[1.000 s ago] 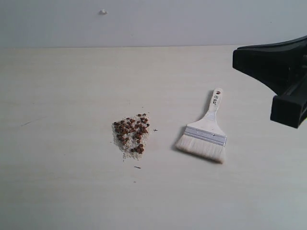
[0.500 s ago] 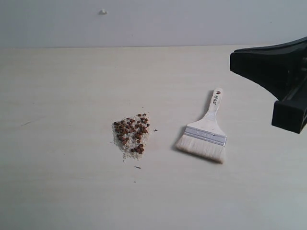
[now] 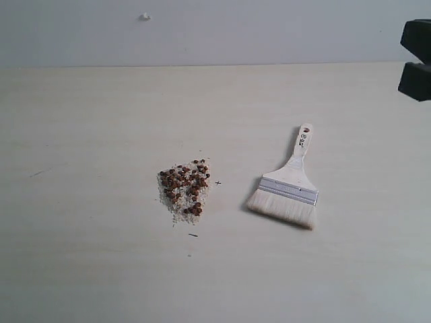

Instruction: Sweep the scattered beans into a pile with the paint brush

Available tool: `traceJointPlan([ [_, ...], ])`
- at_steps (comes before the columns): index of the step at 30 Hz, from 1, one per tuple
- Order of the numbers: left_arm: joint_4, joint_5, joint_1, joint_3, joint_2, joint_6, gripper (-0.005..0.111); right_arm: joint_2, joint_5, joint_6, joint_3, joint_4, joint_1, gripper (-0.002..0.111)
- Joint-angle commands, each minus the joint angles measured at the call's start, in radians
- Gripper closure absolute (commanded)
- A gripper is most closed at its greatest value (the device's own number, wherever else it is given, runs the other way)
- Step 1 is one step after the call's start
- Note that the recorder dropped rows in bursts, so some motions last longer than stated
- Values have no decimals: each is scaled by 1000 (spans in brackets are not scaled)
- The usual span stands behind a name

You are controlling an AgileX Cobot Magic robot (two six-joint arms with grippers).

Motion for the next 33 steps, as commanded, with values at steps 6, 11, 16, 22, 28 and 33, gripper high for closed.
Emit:
traceJointPlan([
  [6,2,-1,1,3,-7,-4,107,-58,33,-434,16,343,-2,108],
  [11,2,-1,1,3,-7,-4,107,-58,79,-434,16,343,-2,108],
  [16,2,-1,1,3,-7,-4,107,-96,140,-434,16,343,-9,108],
  [22,2,-1,1,3,-7,-4,107,-276,178,-367,61,351,-126,108],
  [28,2,-1,1,3,-7,-4,107,-482,178,-367,175,341,-257,108],
  [33,2,-1,1,3,-7,-4,107,-624,178,-367,279,334,-329,108],
])
